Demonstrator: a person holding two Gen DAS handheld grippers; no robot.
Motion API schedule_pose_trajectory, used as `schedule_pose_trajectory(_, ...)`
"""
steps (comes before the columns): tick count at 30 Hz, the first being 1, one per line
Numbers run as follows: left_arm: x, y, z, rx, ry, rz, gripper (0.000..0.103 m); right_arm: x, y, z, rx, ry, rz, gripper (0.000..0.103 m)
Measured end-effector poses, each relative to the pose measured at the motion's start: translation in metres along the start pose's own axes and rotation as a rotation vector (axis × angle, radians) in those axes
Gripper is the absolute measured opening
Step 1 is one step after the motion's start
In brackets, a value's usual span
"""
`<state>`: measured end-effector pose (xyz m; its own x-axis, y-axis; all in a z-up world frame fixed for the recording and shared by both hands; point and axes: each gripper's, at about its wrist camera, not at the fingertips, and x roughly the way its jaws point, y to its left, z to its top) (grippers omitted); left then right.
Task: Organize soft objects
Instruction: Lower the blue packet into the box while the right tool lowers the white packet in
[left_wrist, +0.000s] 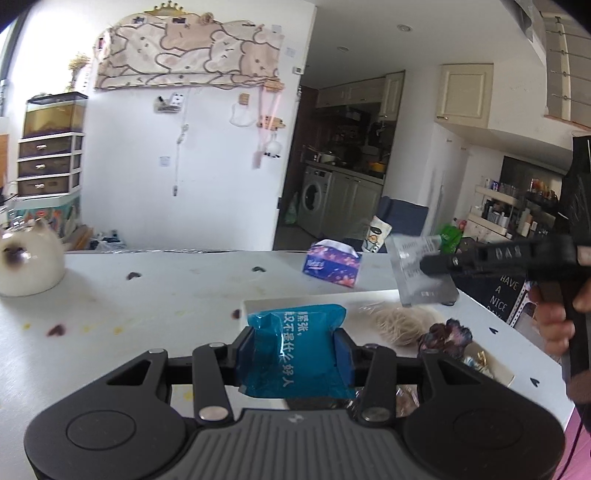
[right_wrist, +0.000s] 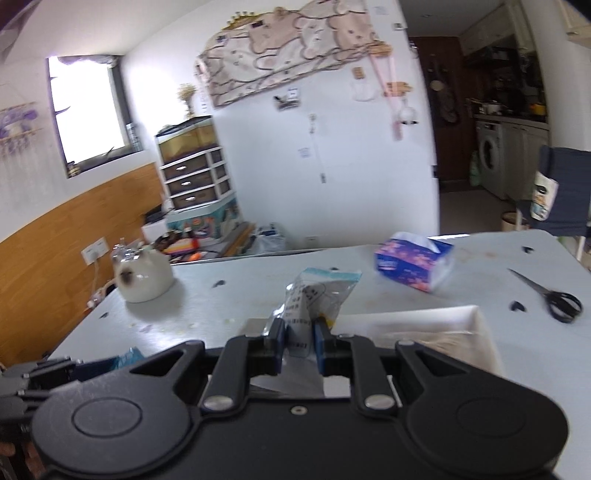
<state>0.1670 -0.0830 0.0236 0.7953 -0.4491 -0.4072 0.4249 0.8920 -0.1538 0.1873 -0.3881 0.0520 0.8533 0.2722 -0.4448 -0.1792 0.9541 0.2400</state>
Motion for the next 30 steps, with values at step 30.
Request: schedule_pose_trajectory(30,0.176,-0.02,0.029,0.077,0.238,0.0,0.047,0.104,-0.048,-0.029,0.113,0.198,-0.042,0.039)
